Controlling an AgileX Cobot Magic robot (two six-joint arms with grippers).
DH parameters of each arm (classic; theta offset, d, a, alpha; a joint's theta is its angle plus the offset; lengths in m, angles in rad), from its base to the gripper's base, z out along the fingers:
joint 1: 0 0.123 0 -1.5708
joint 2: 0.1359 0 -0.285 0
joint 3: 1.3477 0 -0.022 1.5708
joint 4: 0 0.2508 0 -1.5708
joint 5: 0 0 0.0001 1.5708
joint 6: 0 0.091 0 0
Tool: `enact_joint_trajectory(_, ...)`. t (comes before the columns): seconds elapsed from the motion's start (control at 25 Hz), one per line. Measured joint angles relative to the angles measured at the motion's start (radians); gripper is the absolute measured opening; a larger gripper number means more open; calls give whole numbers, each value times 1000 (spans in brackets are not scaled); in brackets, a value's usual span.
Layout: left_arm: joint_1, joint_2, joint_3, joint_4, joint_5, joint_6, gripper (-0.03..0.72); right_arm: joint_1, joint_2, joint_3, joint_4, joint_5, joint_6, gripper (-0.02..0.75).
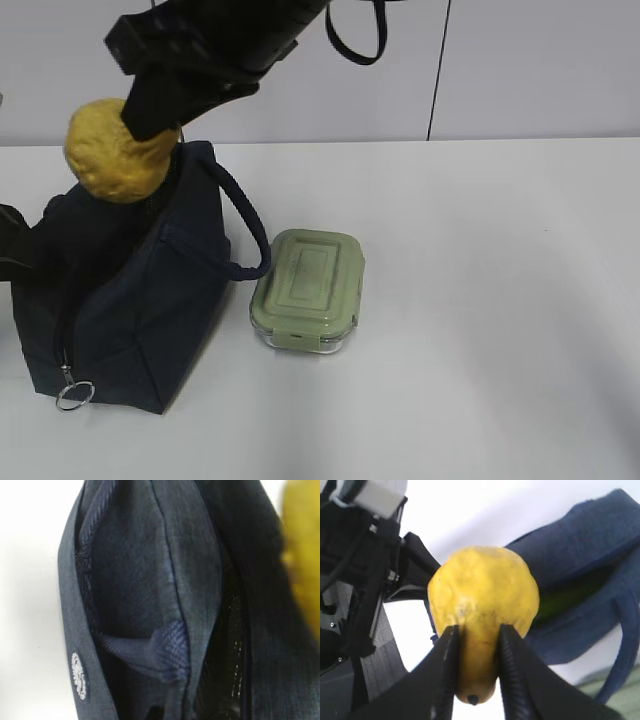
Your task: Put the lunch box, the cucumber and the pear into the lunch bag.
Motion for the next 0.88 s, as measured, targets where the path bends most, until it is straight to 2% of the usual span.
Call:
enact_joint_trajectory(0.24, 0, 0, 0, -1, 5, 0, 3, 12, 65, 0, 13, -70, -37, 190)
enact_joint_trajectory(0.64, 0, -1, 0, -10, 10, 0, 3, 12, 209, 0, -171, 38, 21, 192)
enact_joint_trajectory(0.76, 0, -2, 0, -12, 10, 0, 3, 12, 212, 0, -168, 38, 25, 259)
enact_joint_trajectory(0.88, 0, -3, 0, -20, 10, 0, 3, 12, 212, 0, -158, 24, 22, 410)
